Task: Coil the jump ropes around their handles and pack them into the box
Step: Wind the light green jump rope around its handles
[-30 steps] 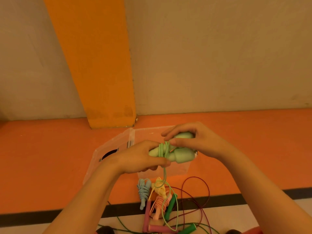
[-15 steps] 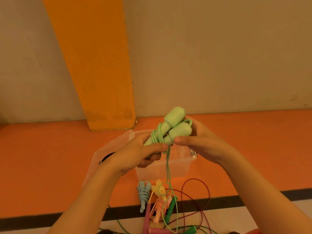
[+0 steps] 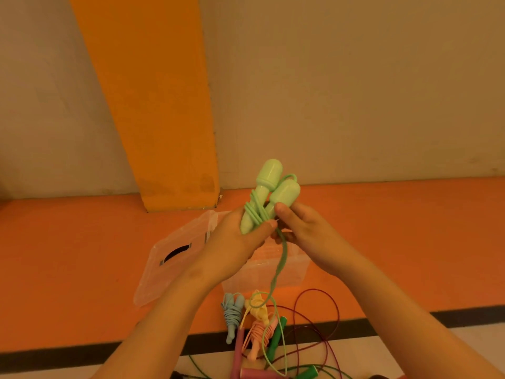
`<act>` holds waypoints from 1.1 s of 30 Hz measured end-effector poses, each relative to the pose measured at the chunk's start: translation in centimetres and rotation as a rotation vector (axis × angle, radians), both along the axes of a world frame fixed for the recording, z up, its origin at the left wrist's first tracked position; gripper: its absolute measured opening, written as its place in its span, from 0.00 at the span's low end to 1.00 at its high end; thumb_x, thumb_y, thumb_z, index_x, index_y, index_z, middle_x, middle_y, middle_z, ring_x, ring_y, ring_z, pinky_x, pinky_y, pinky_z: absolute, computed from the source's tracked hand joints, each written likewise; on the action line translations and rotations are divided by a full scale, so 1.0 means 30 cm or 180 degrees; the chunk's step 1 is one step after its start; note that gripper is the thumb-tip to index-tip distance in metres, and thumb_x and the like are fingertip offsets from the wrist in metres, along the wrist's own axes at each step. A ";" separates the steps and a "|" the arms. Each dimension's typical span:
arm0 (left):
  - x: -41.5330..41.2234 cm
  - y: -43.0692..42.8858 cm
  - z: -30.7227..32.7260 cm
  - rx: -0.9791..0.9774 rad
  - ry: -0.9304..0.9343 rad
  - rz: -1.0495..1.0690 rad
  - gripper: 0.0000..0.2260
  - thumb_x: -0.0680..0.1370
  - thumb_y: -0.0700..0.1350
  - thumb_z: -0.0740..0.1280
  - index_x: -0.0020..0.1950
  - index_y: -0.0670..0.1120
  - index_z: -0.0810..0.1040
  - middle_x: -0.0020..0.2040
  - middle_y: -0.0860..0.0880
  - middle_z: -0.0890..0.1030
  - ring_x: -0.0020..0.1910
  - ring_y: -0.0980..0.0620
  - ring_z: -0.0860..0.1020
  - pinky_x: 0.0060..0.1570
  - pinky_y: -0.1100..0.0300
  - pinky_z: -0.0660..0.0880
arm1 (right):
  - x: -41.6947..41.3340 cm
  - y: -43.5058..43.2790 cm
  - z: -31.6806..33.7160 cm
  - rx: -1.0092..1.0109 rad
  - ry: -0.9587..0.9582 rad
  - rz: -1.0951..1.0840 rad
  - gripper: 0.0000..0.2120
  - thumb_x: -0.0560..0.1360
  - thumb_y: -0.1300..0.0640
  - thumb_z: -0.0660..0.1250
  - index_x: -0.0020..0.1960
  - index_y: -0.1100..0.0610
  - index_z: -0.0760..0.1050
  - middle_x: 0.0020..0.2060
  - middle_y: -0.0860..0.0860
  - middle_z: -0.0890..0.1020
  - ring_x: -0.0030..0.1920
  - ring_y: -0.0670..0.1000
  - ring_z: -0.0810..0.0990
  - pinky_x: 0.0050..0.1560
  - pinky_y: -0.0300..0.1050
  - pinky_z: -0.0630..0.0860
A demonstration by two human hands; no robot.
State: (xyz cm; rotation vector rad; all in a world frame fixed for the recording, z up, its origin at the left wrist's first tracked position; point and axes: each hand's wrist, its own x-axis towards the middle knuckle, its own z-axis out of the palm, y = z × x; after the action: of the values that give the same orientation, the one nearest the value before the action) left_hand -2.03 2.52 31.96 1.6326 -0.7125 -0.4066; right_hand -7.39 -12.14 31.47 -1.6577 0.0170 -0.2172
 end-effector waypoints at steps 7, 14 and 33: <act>0.019 -0.022 -0.026 0.0224 -0.0164 0.0487 0.11 0.76 0.50 0.69 0.50 0.49 0.69 0.32 0.51 0.74 0.25 0.57 0.68 0.28 0.58 0.64 | 0.015 0.023 0.006 -0.0075 -0.0020 -0.0430 0.17 0.80 0.51 0.58 0.35 0.55 0.69 0.22 0.43 0.69 0.23 0.43 0.63 0.26 0.37 0.60; 0.003 -0.029 -0.013 -0.0251 -0.0306 0.0270 0.16 0.77 0.43 0.68 0.62 0.55 0.69 0.34 0.59 0.76 0.27 0.66 0.73 0.25 0.73 0.65 | 0.031 0.006 0.003 -0.0359 0.0035 -0.0611 0.21 0.79 0.46 0.60 0.30 0.54 0.70 0.22 0.48 0.69 0.23 0.45 0.62 0.25 0.40 0.59; -0.002 -0.023 -0.005 -0.0072 -0.0344 0.0135 0.18 0.73 0.44 0.73 0.58 0.50 0.69 0.32 0.58 0.76 0.26 0.65 0.72 0.26 0.73 0.65 | -0.002 0.012 0.011 0.0336 0.0479 -0.0349 0.15 0.76 0.45 0.65 0.37 0.55 0.76 0.25 0.48 0.73 0.27 0.48 0.66 0.26 0.38 0.58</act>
State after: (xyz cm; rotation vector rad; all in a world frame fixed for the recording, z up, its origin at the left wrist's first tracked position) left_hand -2.09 1.82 31.80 1.6549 -0.7594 -0.2805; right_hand -7.46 -11.78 31.81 -1.5660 0.2301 -0.1713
